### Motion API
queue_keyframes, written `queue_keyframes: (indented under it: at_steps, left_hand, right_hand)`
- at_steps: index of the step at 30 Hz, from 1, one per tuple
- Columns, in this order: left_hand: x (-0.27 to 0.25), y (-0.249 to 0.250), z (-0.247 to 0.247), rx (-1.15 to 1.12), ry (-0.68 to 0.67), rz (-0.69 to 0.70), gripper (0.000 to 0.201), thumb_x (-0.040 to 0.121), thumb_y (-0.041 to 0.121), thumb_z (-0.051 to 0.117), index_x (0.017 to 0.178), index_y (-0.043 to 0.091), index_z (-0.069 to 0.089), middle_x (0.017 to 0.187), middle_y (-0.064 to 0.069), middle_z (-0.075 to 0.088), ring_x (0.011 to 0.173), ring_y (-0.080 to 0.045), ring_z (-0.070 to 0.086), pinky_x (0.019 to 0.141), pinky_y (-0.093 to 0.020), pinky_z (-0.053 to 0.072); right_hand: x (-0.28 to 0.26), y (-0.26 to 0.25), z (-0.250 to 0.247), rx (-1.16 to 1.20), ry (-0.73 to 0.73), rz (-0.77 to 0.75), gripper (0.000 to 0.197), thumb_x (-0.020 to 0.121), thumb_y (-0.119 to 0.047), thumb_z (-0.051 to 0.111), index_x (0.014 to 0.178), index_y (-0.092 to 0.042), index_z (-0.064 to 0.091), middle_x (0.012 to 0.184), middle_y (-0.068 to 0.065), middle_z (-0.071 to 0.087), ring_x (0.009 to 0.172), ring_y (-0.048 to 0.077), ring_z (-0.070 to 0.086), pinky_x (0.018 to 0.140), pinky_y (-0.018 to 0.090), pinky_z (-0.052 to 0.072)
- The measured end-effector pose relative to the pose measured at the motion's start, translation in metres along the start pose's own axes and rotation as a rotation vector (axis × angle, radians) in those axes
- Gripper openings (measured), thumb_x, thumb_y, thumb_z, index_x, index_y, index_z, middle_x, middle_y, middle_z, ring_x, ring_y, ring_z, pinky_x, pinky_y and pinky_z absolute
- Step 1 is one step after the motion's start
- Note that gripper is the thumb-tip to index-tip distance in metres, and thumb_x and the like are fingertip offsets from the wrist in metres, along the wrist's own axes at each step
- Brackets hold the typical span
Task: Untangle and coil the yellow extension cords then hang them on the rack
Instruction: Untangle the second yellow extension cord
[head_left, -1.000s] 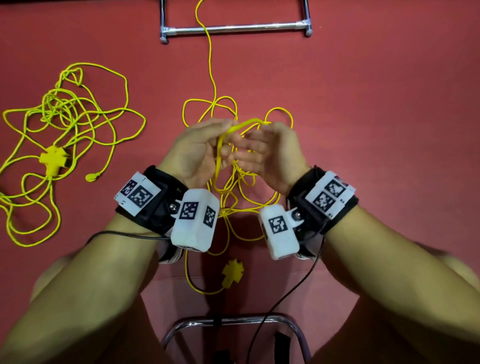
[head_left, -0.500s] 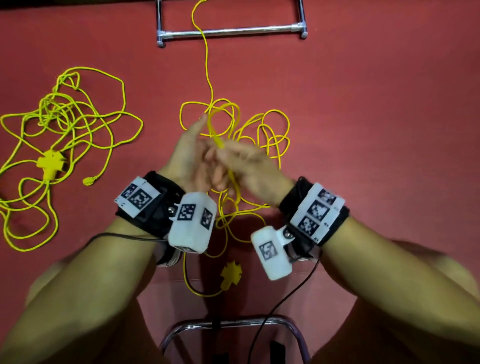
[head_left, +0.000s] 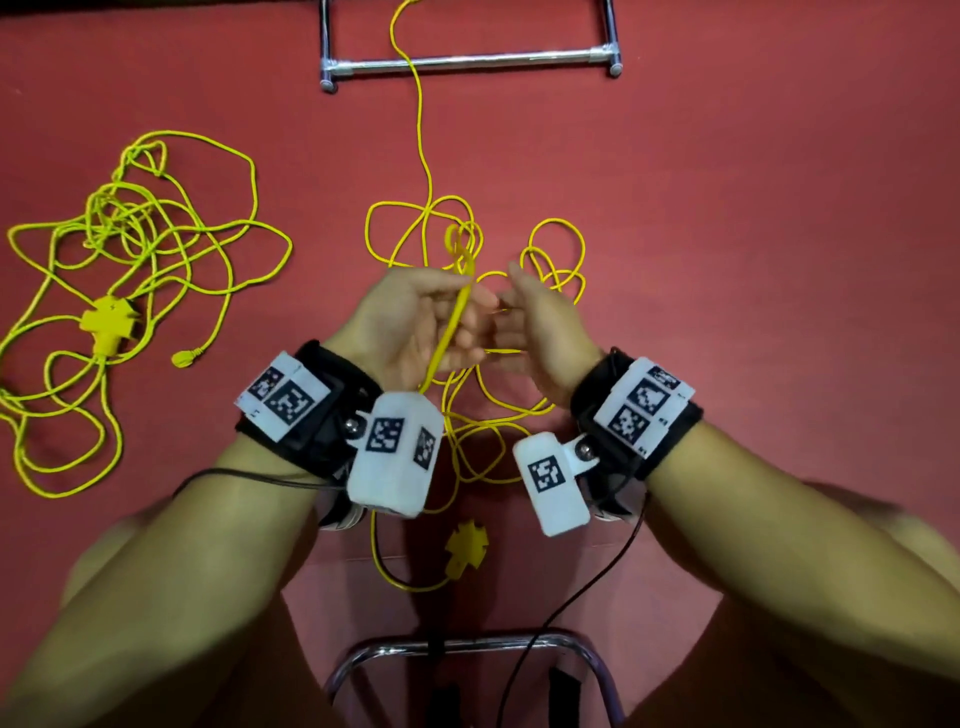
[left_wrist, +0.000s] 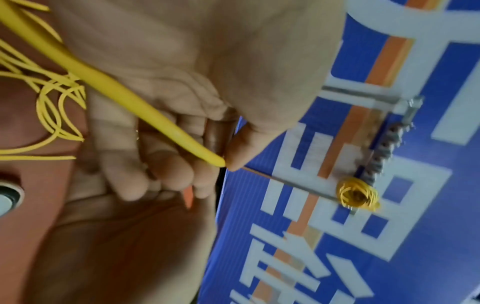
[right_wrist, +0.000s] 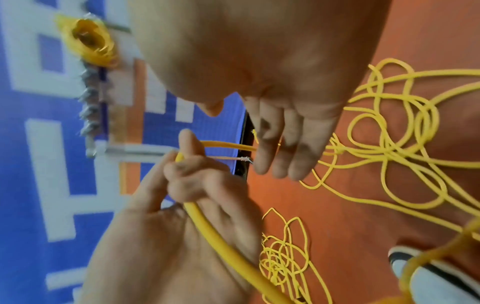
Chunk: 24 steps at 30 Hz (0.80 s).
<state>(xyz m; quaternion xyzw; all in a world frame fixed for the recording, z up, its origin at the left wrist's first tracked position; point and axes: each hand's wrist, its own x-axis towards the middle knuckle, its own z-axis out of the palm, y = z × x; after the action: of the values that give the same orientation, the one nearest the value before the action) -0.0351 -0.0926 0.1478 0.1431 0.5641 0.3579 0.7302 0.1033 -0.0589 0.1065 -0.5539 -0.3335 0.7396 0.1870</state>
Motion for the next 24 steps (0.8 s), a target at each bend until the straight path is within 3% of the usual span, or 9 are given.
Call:
queue_keyframes:
  at_steps: [1, 3, 5, 8, 12, 15, 18, 21, 24]
  left_hand:
    - [-0.001, -0.004, 0.003, 0.044, -0.027, -0.026, 0.034, 0.097, 0.021, 0.043, 0.084, 0.004, 0.069, 0.060, -0.002, 0.054, 0.048, -0.013, 0.051, 0.059, -0.030, 0.055]
    - [-0.002, -0.012, 0.008, 0.142, -0.092, -0.089, 0.034, 0.096, 0.020, 0.043, 0.083, 0.003, 0.070, 0.060, -0.004, 0.057, 0.053, -0.015, 0.055, 0.070, -0.036, 0.056]
    - [-0.003, -0.019, 0.010, 0.249, -0.112, -0.125, 0.032, 0.096, 0.022, 0.045, 0.087, 0.004, 0.069, 0.063, -0.004, 0.060, 0.059, -0.017, 0.058, 0.080, -0.040, 0.052]
    - [0.000, -0.019, 0.008, 0.336, -0.016, -0.128, 0.024, 0.094, 0.031, 0.051, 0.085, 0.012, 0.062, 0.068, -0.002, 0.064, 0.066, -0.019, 0.061, 0.088, -0.041, 0.048]
    - [0.006, -0.013, 0.002, 0.175, 0.139, -0.023, 0.021, 0.087, 0.035, 0.054, 0.095, 0.016, 0.060, 0.075, -0.002, 0.060, 0.069, -0.016, 0.059, 0.074, -0.035, 0.044]
    - [0.007, -0.009, 0.001, -0.037, 0.112, 0.069, 0.023, 0.094, 0.034, 0.047, 0.083, 0.017, 0.057, 0.068, -0.001, 0.053, 0.058, -0.015, 0.053, 0.063, -0.029, 0.045]
    - [0.010, -0.007, 0.000, -0.154, 0.098, 0.055, 0.036, 0.095, 0.050, 0.044, 0.089, 0.015, 0.053, 0.069, -0.004, 0.051, 0.048, -0.019, 0.047, 0.051, -0.024, 0.040]
    - [0.016, -0.005, -0.004, -0.321, 0.201, 0.094, 0.032, 0.101, 0.043, 0.046, 0.100, 0.012, 0.053, 0.078, -0.005, 0.071, 0.064, -0.020, 0.071, 0.057, -0.032, 0.058]
    - [0.019, -0.004, -0.008, -0.441, 0.227, 0.139, 0.028, 0.105, 0.033, 0.044, 0.096, 0.010, 0.057, 0.057, 0.005, 0.059, 0.048, -0.008, 0.059, 0.049, -0.022, 0.054]
  right_hand:
    - [0.001, -0.003, -0.001, 0.057, -0.048, 0.041, 0.042, 0.101, -0.051, 0.041, 0.091, -0.012, 0.056, 0.072, 0.006, 0.063, 0.062, 0.021, 0.060, 0.057, 0.029, 0.051]
    - [0.003, -0.005, -0.001, 0.133, -0.131, 0.039, 0.042, 0.100, -0.050, 0.044, 0.096, -0.010, 0.057, 0.065, 0.002, 0.061, 0.047, 0.019, 0.055, 0.046, 0.026, 0.045]
    - [0.006, -0.007, 0.000, 0.099, -0.062, -0.047, 0.029, 0.102, -0.033, 0.049, 0.101, -0.006, 0.059, 0.071, 0.002, 0.067, 0.046, 0.019, 0.057, 0.043, 0.025, 0.043]
    - [0.009, -0.010, -0.004, -0.110, 0.002, -0.285, 0.018, 0.104, -0.015, 0.047, 0.096, -0.002, 0.058, 0.068, -0.002, 0.066, 0.049, 0.012, 0.056, 0.043, 0.022, 0.042]
    - [0.001, -0.009, -0.002, -0.239, -0.019, -0.462, 0.018, 0.103, -0.009, 0.046, 0.092, -0.002, 0.059, 0.068, 0.003, 0.058, 0.054, 0.005, 0.056, 0.054, 0.017, 0.045]
    - [-0.010, -0.006, 0.002, -0.245, -0.121, -0.460, 0.022, 0.102, -0.006, 0.048, 0.084, -0.008, 0.059, 0.065, -0.001, 0.056, 0.055, 0.007, 0.054, 0.055, 0.023, 0.049]
    - [-0.020, -0.001, 0.009, -0.231, -0.264, -0.424, 0.021, 0.098, -0.007, 0.054, 0.082, 0.005, 0.061, 0.062, 0.002, 0.056, 0.053, 0.009, 0.053, 0.054, 0.021, 0.047]
    - [-0.023, 0.008, 0.012, -0.467, -0.411, -0.499, 0.038, 0.089, -0.020, 0.057, 0.080, 0.017, 0.060, 0.061, 0.019, 0.052, 0.059, 0.018, 0.043, 0.056, 0.036, 0.039]
    - [-0.024, 0.016, 0.014, -0.602, -0.461, -0.480, 0.039, 0.087, -0.027, 0.059, 0.083, 0.011, 0.064, 0.070, 0.031, 0.053, 0.063, 0.020, 0.040, 0.060, 0.050, 0.042]
